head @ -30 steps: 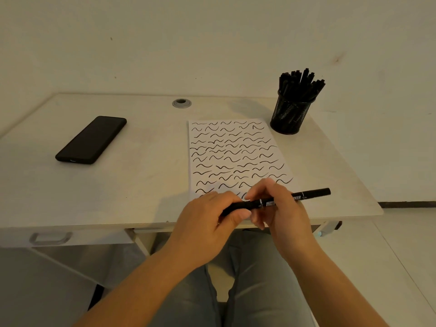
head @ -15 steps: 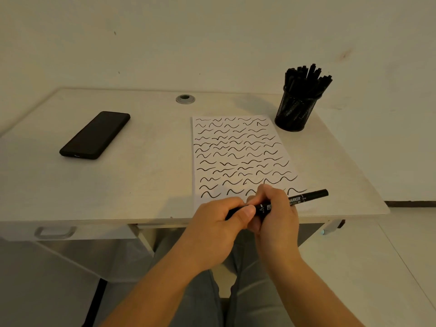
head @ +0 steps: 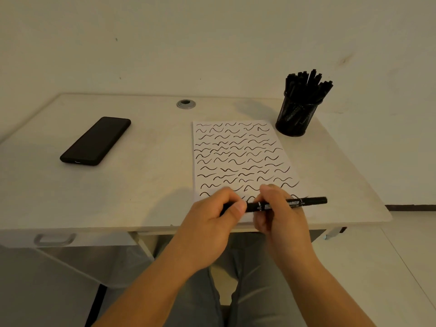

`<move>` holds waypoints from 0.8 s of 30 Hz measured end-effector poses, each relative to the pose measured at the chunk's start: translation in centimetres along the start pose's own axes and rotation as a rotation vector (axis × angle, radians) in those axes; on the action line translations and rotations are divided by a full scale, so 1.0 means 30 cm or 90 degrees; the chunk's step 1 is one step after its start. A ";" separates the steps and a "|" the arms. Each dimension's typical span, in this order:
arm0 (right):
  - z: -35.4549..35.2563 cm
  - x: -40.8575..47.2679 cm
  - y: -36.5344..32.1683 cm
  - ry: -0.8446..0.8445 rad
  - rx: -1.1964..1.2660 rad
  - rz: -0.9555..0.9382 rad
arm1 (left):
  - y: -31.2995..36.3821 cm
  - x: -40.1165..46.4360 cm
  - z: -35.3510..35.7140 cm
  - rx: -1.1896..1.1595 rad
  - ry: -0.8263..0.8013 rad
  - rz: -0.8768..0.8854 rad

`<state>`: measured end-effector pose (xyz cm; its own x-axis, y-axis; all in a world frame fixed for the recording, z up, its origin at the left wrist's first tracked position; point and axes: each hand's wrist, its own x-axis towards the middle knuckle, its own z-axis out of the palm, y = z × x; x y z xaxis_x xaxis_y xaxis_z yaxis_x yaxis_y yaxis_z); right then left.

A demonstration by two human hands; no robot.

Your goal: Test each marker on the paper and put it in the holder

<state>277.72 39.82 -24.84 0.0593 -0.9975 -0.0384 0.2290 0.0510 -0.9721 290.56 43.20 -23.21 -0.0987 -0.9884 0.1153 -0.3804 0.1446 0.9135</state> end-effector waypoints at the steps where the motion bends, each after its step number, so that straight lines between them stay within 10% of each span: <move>1: -0.013 0.011 -0.007 0.011 0.021 0.002 | 0.000 0.015 -0.008 0.010 0.028 0.004; 14: -0.185 0.211 -0.173 -0.061 -0.481 -0.309 | 0.121 0.329 -0.045 0.096 0.076 0.070; 24: -0.249 0.405 -0.271 -0.052 -0.528 -0.364 | 0.201 0.581 0.071 0.169 0.046 0.201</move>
<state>269.33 26.93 -19.12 0.2255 -0.8540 0.4689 -0.5021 -0.5143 -0.6952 284.60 26.93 -16.52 -0.1874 -0.8928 0.4095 -0.5671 0.4388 0.6971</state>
